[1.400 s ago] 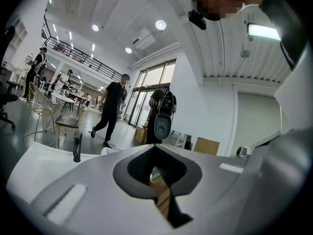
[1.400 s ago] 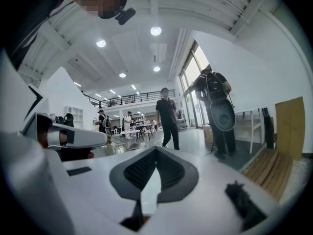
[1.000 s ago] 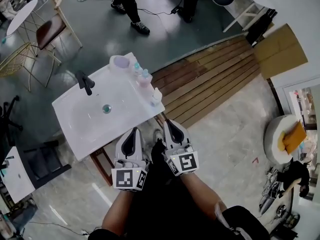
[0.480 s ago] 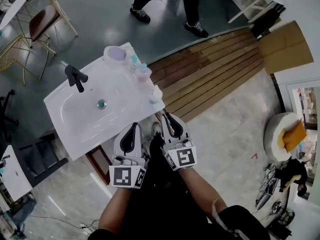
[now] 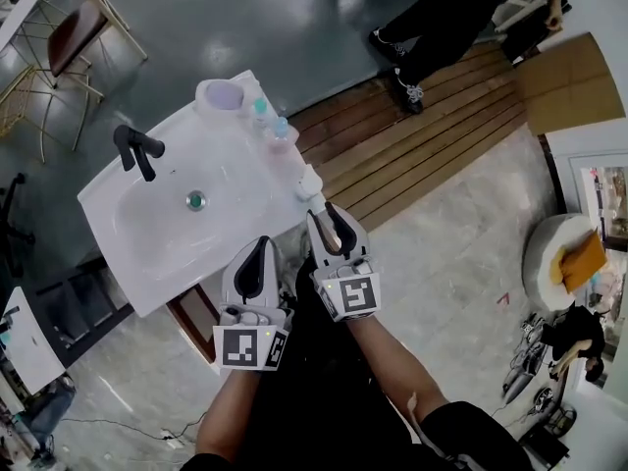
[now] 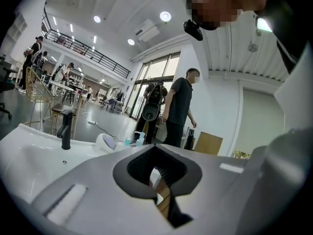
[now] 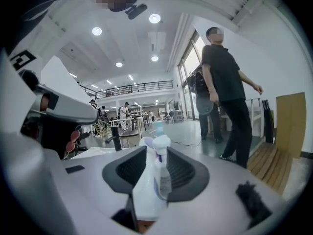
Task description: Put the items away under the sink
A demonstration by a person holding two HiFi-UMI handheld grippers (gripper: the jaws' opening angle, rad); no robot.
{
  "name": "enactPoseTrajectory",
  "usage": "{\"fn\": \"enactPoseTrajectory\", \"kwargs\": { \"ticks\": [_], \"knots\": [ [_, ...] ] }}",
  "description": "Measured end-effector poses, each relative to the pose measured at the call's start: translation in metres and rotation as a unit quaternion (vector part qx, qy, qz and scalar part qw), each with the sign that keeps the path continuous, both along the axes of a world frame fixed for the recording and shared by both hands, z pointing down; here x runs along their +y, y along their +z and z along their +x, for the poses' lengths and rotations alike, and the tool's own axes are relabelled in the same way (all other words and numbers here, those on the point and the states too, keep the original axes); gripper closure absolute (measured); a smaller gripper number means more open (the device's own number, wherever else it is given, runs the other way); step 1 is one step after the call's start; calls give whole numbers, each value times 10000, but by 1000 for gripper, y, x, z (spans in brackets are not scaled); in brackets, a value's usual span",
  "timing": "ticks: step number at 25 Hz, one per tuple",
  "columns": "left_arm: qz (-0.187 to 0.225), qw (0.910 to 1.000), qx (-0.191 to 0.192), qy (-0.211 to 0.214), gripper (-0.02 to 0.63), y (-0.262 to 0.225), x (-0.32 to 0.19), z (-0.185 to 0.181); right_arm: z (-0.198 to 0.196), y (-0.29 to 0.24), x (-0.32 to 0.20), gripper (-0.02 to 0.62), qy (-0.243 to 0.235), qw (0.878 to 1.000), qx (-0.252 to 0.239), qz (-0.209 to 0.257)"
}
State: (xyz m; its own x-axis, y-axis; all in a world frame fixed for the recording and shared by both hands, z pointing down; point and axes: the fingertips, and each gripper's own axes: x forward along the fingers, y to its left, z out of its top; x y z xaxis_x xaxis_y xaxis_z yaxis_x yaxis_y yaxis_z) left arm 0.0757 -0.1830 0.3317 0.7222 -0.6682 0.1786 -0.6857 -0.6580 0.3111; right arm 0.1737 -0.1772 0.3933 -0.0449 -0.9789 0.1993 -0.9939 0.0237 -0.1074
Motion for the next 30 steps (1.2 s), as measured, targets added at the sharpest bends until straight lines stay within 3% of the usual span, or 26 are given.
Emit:
{"fn": "enactPoseTrajectory", "kwargs": {
  "ticks": [11, 30],
  "knots": [
    [-199, 9998, -7, -16, 601, 25, -6, 8, 11, 22, -27, 425, -58, 9998, 205, -38],
    [-339, 9993, -71, -142, 600, 43, -21, 5, 9, 29, -56, 423, -216, 9988, 425, 88]
  ]
}}
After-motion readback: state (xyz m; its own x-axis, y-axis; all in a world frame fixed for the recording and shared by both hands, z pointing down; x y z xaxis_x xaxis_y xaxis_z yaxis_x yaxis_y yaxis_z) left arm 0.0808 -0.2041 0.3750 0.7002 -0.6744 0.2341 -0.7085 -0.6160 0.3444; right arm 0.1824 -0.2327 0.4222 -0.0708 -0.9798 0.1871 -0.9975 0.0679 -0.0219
